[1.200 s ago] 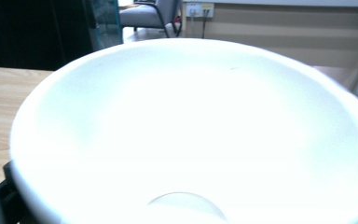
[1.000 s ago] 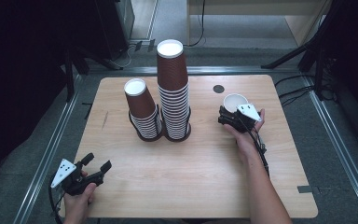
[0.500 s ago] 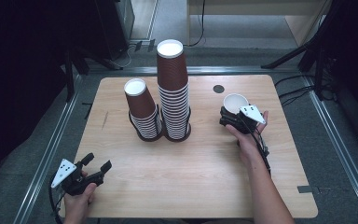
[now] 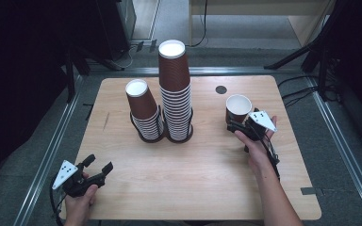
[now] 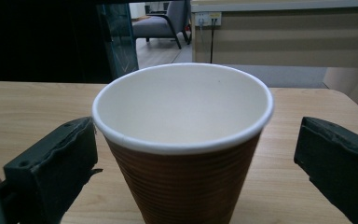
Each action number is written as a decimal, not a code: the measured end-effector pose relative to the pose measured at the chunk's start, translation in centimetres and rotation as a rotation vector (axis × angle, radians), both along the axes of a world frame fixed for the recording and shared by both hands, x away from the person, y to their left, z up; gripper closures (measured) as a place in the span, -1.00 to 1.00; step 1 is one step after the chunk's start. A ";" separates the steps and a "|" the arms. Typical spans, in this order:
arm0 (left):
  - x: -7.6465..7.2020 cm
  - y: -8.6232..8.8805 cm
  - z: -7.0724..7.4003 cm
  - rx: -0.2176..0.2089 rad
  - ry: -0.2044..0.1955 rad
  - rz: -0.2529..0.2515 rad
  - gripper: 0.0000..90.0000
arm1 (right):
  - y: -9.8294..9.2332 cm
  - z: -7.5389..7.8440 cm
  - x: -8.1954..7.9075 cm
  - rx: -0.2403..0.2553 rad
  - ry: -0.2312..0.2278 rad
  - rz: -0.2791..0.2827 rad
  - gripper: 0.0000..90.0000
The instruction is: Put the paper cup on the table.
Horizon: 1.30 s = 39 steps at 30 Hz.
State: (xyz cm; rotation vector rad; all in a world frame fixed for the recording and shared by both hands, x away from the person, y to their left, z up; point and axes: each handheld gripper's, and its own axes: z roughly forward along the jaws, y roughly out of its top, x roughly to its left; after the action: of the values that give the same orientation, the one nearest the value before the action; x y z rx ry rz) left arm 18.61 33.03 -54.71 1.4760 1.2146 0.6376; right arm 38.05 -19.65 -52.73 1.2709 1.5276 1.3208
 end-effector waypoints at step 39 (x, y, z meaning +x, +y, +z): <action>0.0 -0.1 0.0 0.006 0.000 0.004 -0.70 | -4.1 -0.3 -5.2 -0.004 -0.039 0.026 -1.00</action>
State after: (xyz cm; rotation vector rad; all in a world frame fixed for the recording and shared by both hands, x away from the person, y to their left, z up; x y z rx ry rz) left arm 18.62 32.98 -54.72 1.4788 1.2164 0.6448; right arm 32.88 -23.77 -53.03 1.2191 1.5236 1.3509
